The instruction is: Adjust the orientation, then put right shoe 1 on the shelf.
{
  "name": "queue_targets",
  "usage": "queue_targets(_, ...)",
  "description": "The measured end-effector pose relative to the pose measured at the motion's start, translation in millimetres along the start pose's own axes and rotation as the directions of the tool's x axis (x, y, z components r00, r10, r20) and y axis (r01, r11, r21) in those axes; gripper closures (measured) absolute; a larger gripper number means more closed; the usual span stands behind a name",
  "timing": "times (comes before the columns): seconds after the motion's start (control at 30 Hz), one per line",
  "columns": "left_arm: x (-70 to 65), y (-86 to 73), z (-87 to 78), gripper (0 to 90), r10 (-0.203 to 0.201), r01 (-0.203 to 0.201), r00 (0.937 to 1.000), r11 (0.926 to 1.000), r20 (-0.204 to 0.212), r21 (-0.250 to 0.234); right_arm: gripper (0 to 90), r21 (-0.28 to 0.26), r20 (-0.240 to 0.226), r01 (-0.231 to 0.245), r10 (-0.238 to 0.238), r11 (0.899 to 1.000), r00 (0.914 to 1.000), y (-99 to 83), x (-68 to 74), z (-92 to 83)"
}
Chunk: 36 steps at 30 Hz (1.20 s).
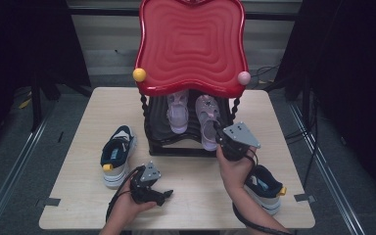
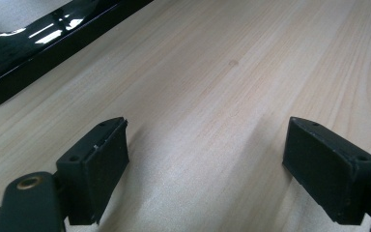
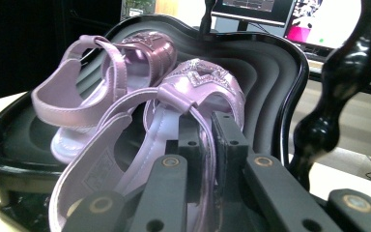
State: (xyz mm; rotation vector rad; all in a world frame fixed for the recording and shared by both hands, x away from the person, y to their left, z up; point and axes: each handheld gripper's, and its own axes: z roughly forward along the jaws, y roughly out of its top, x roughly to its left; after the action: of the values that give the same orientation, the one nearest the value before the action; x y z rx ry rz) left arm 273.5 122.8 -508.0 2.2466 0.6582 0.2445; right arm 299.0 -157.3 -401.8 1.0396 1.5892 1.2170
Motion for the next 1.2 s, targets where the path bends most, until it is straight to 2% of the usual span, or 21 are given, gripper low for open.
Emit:
queue_targets(0.17, -0.1, 0.1, -0.1, 15.6, 0.0, 0.0, 1.0, 1.0, 0.0, 0.002, 82.8, -0.002, 0.026, 0.01, -0.01, 1.0, 0.9996, 2.0, -0.5, 8.9)
queue_targets(0.6, 0.2, 0.1, -0.2, 15.6, 0.007, -0.007, 1.0, 1.0, 0.002, 0.003, 82.8, 0.004, 0.071, -0.003, 0.003, 1.0, 0.9974, 0.3, 3.1, 28.3)
queue_targets(1.2, 0.0, 0.1, -0.1, 15.6, 0.01, -0.01, 0.9999, 0.9999, 0.006, 0.003, 82.8, -0.012, 0.1, 0.008, -0.007, 1.0, 0.995, 3.3, 13.3, 50.7)
